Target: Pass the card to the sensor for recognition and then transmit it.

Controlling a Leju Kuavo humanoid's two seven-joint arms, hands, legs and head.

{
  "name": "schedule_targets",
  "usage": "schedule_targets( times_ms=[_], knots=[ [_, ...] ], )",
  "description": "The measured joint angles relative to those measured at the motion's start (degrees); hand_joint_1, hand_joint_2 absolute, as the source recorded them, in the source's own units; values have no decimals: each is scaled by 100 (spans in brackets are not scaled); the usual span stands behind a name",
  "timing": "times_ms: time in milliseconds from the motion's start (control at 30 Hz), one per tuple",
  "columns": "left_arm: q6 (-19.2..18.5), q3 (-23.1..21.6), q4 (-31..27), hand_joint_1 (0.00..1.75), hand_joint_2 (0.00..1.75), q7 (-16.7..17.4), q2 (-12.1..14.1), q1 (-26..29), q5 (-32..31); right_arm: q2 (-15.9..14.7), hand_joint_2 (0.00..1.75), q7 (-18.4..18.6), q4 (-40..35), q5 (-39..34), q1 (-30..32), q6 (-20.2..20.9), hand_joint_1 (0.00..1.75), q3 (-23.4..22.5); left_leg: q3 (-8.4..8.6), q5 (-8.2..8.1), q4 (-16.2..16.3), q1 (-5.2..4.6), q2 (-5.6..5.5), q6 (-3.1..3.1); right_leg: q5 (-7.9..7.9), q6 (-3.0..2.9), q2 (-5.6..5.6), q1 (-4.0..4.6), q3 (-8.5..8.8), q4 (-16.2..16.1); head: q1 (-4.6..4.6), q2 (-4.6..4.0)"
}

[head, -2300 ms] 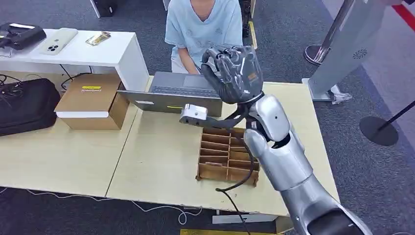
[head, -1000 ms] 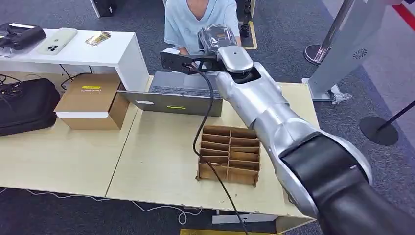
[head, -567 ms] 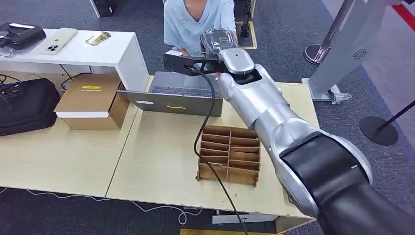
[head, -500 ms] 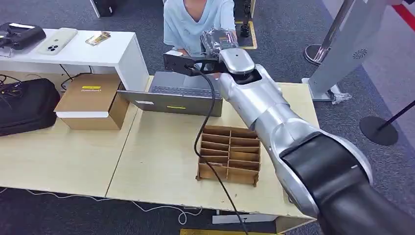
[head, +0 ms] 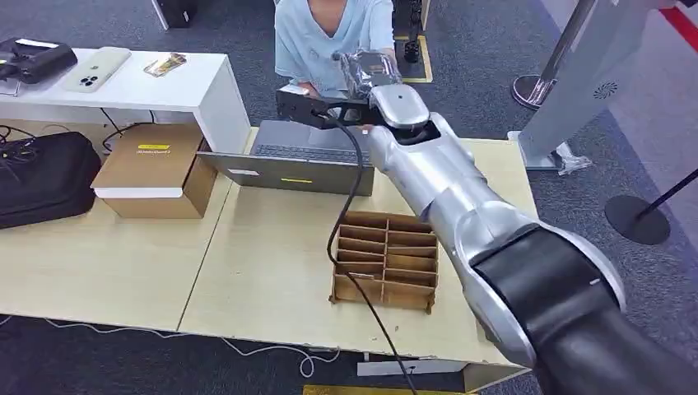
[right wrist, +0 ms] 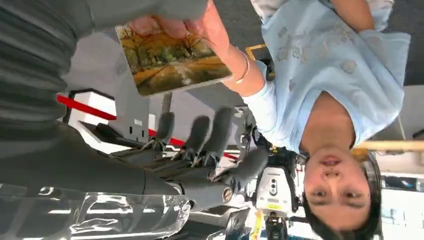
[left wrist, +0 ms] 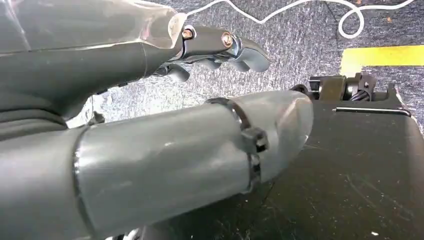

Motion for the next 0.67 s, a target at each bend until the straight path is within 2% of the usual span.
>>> schedule_targets(
  times_ms=[200,333,433,600,667],
  knots=[
    [-4,-11,0,0,0,0,0,-9,-4,-17,175,-435,-131,-255,37,-920,0,-258,0,0,0,0,0,0,0,0,0,0,0,0,0,0],
    [-7,-50,0,0,0,2,2,-41,-33,-9,175,-925,-273,-547,129,-1443,0,-374,-1,0,0,0,0,0,0,0,-1,0,1,0,0,0],
    [4,-61,0,0,0,2,2,-52,-2,50,175,-1413,-459,-1087,227,-1804,0,-585,-1,0,-1,0,-1,0,0,0,0,0,1,1,0,0],
    [13,-92,0,0,0,2,9,-62,24,138,175,-1701,-656,-1456,329,-1888,0,-846,-1,0,-1,0,0,0,0,0,-1,0,0,1,-2,0],
    [37,-92,0,0,0,11,11,-61,72,186,175,-2259,-789,-2277,428,-1796,0,-1045,-1,0,-1,0,0,0,0,0,-1,0,1,1,0,0]
  ],
)
